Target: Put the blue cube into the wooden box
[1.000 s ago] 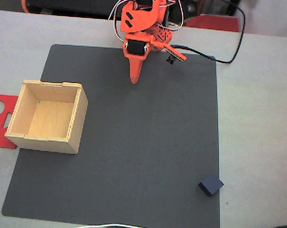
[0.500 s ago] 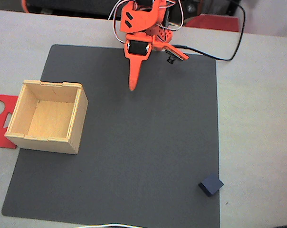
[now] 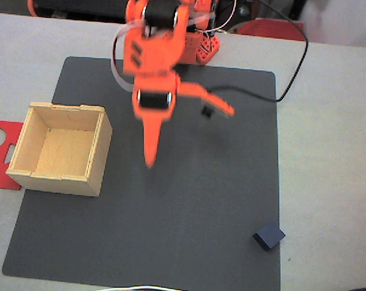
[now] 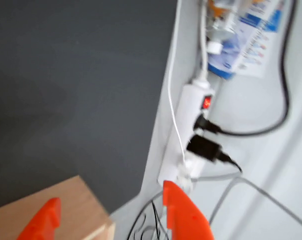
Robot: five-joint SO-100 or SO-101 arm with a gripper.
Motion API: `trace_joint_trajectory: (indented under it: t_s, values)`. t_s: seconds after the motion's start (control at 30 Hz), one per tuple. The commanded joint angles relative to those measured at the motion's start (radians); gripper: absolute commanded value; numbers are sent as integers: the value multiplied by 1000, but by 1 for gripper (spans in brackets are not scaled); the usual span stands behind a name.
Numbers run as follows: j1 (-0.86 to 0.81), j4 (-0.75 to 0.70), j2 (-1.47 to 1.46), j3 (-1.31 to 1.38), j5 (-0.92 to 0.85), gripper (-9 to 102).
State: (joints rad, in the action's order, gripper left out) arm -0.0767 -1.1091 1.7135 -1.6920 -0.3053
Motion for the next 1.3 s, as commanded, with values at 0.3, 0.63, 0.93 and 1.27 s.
trace_joint_trajectory:
  t_s: [0.3, 0.63, 0.93, 1.27]
  values:
    - [149, -221, -565, 739, -278, 27]
    - [230, -273, -882, 1124, -341, 28]
    - [333, -445, -1164, 1608, -301, 30]
    - [410, -457, -1183, 1608, -233, 30]
